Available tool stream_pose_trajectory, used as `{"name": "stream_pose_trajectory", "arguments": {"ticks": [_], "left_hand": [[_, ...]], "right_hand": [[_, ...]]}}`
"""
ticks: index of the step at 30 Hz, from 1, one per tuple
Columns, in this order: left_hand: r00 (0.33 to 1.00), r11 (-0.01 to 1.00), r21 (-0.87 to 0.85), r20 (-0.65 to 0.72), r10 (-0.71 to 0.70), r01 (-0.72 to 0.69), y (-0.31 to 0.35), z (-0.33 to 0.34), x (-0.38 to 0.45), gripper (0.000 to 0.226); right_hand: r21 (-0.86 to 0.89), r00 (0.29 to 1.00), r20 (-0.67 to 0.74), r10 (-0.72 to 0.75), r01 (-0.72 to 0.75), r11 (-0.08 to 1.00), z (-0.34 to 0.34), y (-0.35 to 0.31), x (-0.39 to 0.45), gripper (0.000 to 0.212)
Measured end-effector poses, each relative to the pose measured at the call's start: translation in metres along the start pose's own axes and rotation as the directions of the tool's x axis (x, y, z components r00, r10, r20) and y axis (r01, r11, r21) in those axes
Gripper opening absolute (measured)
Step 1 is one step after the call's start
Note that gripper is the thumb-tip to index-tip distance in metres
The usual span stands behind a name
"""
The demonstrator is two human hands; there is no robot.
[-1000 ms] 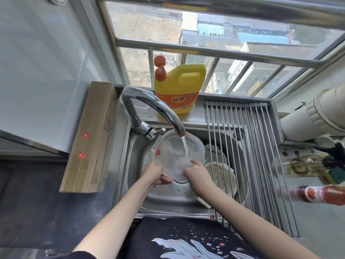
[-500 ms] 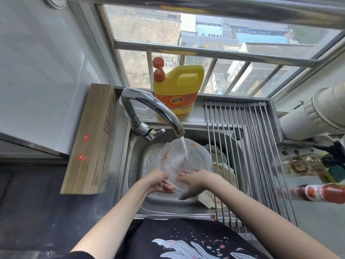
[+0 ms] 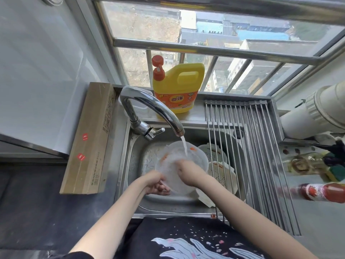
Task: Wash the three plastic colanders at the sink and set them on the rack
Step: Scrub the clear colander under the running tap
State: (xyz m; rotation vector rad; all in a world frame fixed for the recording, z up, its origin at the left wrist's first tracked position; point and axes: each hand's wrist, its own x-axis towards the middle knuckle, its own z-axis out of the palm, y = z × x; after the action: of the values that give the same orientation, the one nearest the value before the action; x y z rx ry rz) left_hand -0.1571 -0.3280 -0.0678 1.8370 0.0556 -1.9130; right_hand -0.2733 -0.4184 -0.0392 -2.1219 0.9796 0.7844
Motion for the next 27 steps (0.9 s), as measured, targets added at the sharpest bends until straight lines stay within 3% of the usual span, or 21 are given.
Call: {"name": "stream_pose_trajectory", "arguments": {"ticks": [3,5,9,14,17,19,22,24,27], "left_hand": [[1.0,1.0,-0.004,0.007,-0.011,0.011,-0.001,0.0,0.0,0.015],[1.0,1.0,-0.03,0.029,-0.006,0.007,-0.001,0.004,-0.003,0.015],[0.997,0.994,-0.105,0.076,0.029,-0.02,0.001,0.014,-0.008,0.023],[0.998,0.992,-0.109,0.017,0.062,-0.06,0.008,0.008,-0.006,0.026],[0.996,0.992,-0.097,0.007,0.084,-0.083,0.01,0.008,-0.009,0.024],[0.997,0.991,-0.103,-0.028,0.078,-0.081,0.009,0.008,-0.008,0.019],[0.996,0.994,-0.073,-0.053,0.072,-0.076,0.009,0.007,-0.005,0.014],[0.996,0.994,-0.07,-0.048,0.081,-0.084,0.011,0.006,-0.008,0.014],[0.995,0.996,-0.014,-0.048,0.088,-0.089,0.014,0.006,-0.01,0.017]], "right_hand": [[0.194,0.994,-0.1,0.044,-0.024,0.981,-0.005,-0.005,0.001,0.053],[0.33,0.996,-0.069,0.065,-0.039,0.943,-0.002,-0.013,0.002,0.059],[0.431,0.998,0.038,0.042,-0.054,0.901,0.003,-0.028,0.003,0.084],[0.457,0.967,0.227,-0.116,0.0,0.889,-0.015,-0.019,-0.014,0.044],[0.341,0.972,0.201,-0.121,0.046,0.939,-0.02,-0.01,-0.011,0.063],[0.133,0.994,0.055,-0.097,0.089,0.987,-0.022,-0.008,-0.005,0.061],[-0.255,0.978,-0.207,-0.028,-0.026,0.967,-0.017,0.002,0.008,0.061],[-0.372,0.986,-0.158,-0.044,-0.018,0.928,-0.01,0.005,0.011,0.067],[-0.444,0.964,0.132,-0.233,0.267,0.855,0.001,-0.001,0.008,0.072]]}}
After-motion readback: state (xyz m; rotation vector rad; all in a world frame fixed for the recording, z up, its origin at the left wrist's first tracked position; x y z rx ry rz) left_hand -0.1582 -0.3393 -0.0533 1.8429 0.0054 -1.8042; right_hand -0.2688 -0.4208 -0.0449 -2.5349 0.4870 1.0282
